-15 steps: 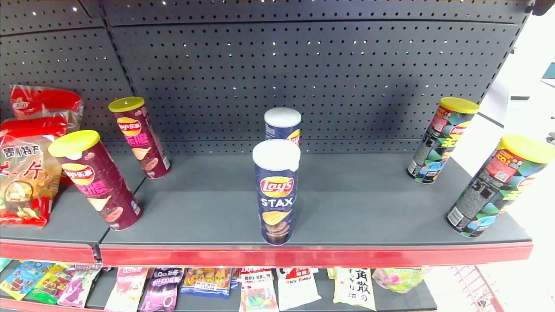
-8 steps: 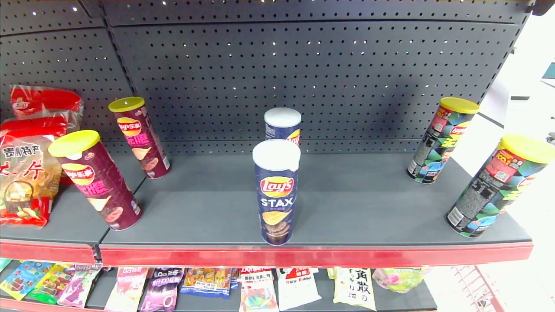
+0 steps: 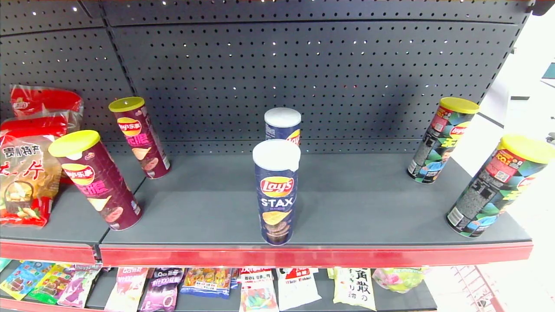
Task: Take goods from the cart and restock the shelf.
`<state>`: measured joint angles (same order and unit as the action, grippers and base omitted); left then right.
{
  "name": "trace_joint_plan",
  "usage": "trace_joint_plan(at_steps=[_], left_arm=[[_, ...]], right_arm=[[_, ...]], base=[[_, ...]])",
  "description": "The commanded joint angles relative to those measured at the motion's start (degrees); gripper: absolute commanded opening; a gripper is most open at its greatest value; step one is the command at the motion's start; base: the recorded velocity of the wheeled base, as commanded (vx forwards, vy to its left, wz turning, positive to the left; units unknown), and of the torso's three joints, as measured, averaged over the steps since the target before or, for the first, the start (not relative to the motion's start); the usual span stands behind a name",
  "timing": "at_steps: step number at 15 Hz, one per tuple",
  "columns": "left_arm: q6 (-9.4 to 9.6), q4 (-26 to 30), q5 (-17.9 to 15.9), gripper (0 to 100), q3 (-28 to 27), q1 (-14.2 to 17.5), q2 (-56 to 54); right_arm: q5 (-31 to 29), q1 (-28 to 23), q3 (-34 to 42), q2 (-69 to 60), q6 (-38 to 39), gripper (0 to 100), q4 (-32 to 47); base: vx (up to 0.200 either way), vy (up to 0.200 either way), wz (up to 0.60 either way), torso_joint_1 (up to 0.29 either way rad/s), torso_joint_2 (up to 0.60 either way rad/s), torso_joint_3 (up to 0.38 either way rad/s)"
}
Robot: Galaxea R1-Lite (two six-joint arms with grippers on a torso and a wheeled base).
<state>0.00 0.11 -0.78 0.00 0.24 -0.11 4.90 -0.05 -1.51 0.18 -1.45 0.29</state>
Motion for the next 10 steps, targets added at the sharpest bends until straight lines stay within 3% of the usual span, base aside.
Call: trace_joint_plan(at_steps=[1, 3, 5, 6, 10], left_arm=[[0.0, -0.02, -0.01, 100, 0.0, 0.02, 0.11], [0.0, -0.02, 0.08, 100, 0.0, 0.02, 0.11], [0.0, -0.02, -0.01, 100, 0.0, 0.02, 0.11], [0.0, -0.02, 0.08, 100, 0.0, 0.02, 0.11], [0.0, -0.02, -0.01, 100, 0.0, 0.02, 0.11]], right_arm=[[-0.15, -0.13, -0.07, 0.26, 0.75, 100, 0.06], [-11.67, -0.21, 0.46, -0.09, -0.04, 100, -1.08], [-9.47, 0.05, 0.63, -0.09, 1.63, 100, -1.26], [-2.44, -0.04, 1.51, -0.18, 1.54, 100, -0.38], [-2.35, -0.04, 1.51, -0.18, 1.1, 100, -0.47]], base=[[0.0, 0.0, 0.0, 0.0, 0.0, 0.0], [0.0, 0.0, 0.0, 0.0, 0.0, 0.0], [0.0, 0.0, 0.0, 0.0, 0.0, 0.0], [0.0, 0.0, 0.0, 0.0, 0.0, 0.0], [0.0, 0.0, 0.0, 0.0, 0.0, 0.0]])
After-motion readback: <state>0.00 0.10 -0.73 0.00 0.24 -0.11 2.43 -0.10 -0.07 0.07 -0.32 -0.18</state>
